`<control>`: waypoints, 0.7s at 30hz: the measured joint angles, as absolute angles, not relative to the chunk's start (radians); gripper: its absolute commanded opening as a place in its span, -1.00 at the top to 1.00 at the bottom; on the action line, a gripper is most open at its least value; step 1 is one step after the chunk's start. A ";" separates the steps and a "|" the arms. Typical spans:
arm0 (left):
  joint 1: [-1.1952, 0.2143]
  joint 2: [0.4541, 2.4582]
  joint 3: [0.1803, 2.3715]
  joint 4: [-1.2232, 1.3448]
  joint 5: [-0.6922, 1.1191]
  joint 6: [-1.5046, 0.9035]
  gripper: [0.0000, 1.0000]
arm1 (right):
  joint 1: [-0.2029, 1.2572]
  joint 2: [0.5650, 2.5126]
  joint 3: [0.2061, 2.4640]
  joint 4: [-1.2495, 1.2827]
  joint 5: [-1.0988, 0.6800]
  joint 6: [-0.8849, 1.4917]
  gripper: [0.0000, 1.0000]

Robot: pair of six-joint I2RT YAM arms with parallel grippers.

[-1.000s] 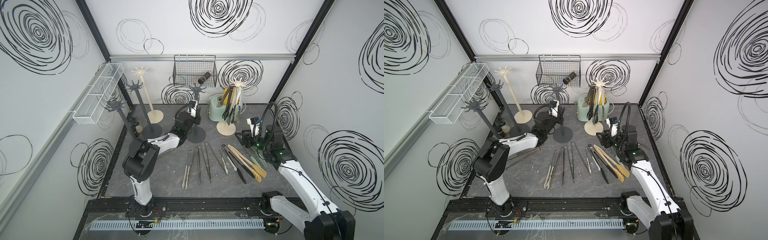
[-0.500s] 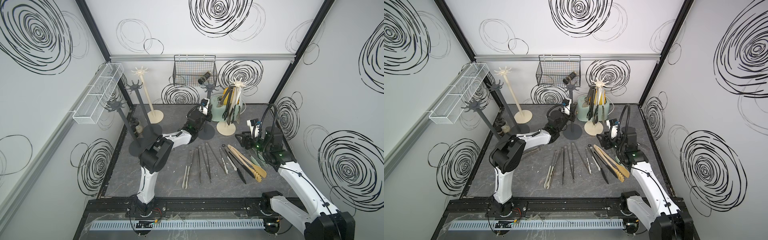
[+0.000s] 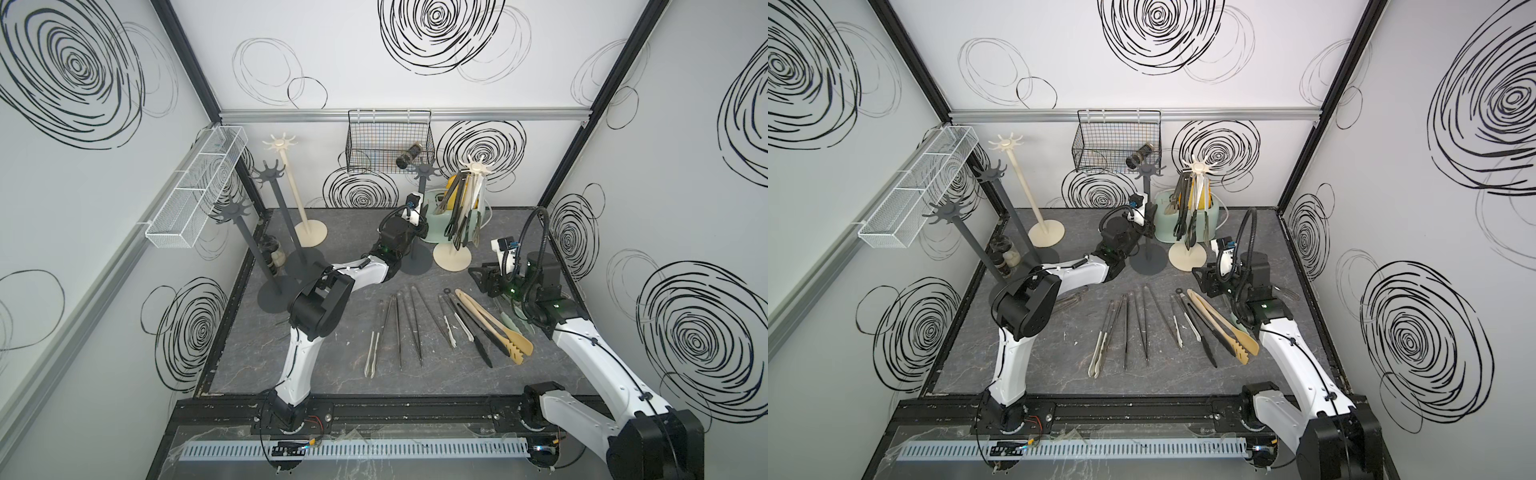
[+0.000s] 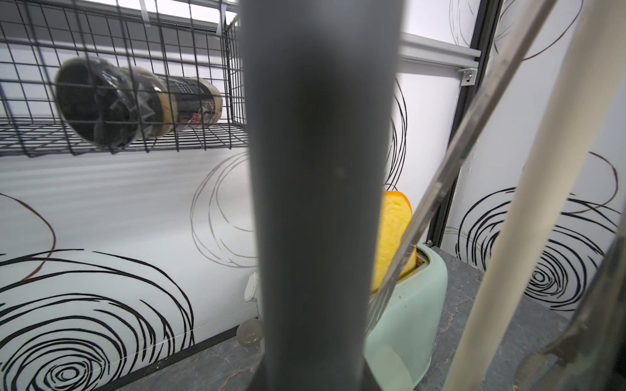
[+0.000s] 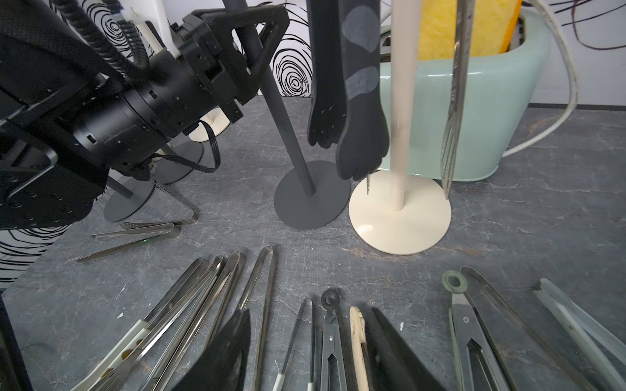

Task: Hang food tongs on kitchen utensil racks
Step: Move the rack to the center of the board.

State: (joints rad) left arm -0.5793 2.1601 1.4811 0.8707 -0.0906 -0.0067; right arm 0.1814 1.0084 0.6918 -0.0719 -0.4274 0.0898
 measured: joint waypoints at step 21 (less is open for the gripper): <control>-0.562 2.068 1.329 0.859 -0.067 0.013 -0.30 | 0.160 1.023 0.692 -0.068 -0.416 0.096 -0.15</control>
